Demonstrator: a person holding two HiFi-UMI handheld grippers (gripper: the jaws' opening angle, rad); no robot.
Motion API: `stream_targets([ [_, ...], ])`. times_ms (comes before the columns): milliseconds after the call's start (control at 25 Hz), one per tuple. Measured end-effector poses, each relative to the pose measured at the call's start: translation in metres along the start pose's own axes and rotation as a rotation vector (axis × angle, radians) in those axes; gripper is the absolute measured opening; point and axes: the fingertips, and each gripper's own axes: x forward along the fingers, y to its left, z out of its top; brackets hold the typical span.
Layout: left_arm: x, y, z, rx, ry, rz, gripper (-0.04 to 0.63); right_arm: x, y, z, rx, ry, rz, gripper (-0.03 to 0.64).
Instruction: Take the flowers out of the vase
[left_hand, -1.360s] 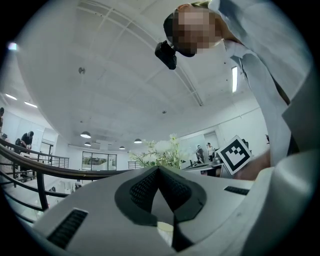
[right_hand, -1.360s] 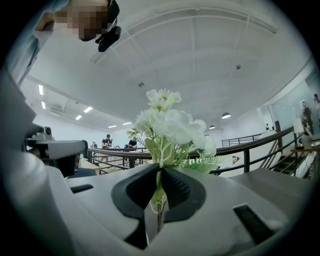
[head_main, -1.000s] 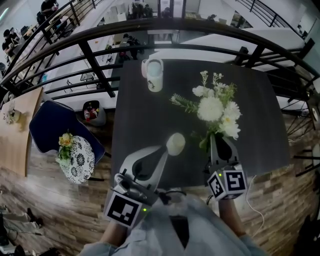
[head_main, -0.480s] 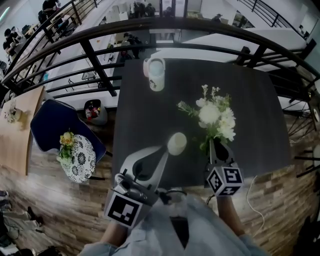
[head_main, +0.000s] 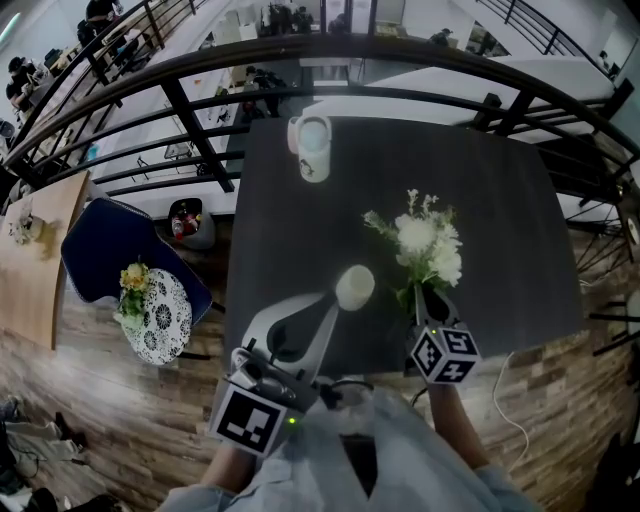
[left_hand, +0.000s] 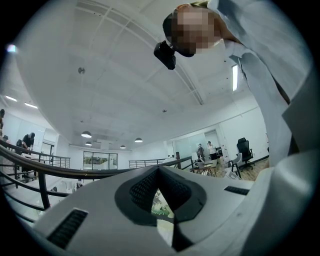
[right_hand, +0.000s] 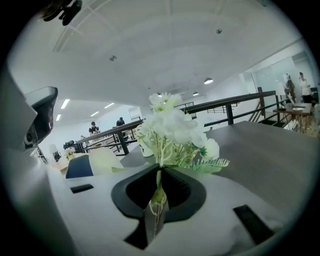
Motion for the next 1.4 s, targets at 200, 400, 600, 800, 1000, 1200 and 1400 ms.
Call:
stream_targets([
  [200, 0.000, -0.003, 0.001, -0.002, 0.002, -0.009, -0.002, 0.007, -0.006, -0.017, 0.041, 0.043, -0.006, 0.025],
  [400, 0.003, -0.007, -0.001, 0.004, 0.012, -0.023, -0.002, 0.014, -0.012, -0.034, 0.049, 0.091, -0.017, 0.025],
  [600, 0.002, -0.007, -0.002, 0.000, 0.008, -0.024, -0.002, 0.018, -0.015, -0.054, 0.062, 0.140, -0.026, 0.025],
  [800, 0.000, -0.005, -0.007, -0.001, 0.012, -0.023, -0.002, 0.023, -0.016, -0.071, 0.077, 0.177, -0.034, 0.025],
  [1000, -0.001, -0.004, -0.006, -0.005, 0.011, -0.018, -0.002, 0.026, -0.016, -0.078, 0.059, 0.205, -0.041, 0.025],
  [1200, 0.001, -0.002, -0.006, -0.004, 0.011, -0.016, -0.002, 0.029, -0.015, -0.076, 0.022, 0.202, -0.044, 0.032],
  [1400, 0.004, -0.003, -0.006, -0.013, 0.012, -0.014, -0.002, 0.028, -0.014, -0.066, 0.006, 0.176, -0.032, 0.041],
])
